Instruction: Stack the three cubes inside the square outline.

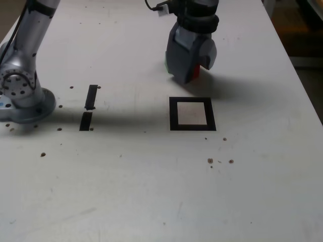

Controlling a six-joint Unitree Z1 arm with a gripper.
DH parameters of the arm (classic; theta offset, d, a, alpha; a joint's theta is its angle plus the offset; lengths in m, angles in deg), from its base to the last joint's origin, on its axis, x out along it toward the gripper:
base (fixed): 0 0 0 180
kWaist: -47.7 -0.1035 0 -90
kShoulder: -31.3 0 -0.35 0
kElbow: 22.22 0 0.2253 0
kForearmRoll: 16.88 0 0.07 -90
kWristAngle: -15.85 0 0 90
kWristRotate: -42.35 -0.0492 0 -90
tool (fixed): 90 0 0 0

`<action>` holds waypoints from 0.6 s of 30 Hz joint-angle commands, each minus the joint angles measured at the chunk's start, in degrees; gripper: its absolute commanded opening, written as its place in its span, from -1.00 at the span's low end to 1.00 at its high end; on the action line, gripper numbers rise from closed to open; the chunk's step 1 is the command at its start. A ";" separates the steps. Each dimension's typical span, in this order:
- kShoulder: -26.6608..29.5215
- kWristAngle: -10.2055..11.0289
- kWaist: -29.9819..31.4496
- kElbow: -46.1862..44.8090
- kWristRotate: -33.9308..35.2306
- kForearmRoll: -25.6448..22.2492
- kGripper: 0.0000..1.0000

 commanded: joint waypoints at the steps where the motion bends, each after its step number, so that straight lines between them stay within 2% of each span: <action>1: 0.08 0.66 -0.13 0.18 -0.16 0.57 0.00; 5: 0.46 2.25 -0.11 -0.14 -1.04 1.64 -0.36; 8: 1.39 2.67 0.14 -0.58 -2.29 1.74 -0.54; 14: 5.66 -0.20 2.97 -1.70 -6.87 -0.52 -0.68; 18: 8.37 -0.63 7.63 -1.70 -8.91 -2.35 -0.70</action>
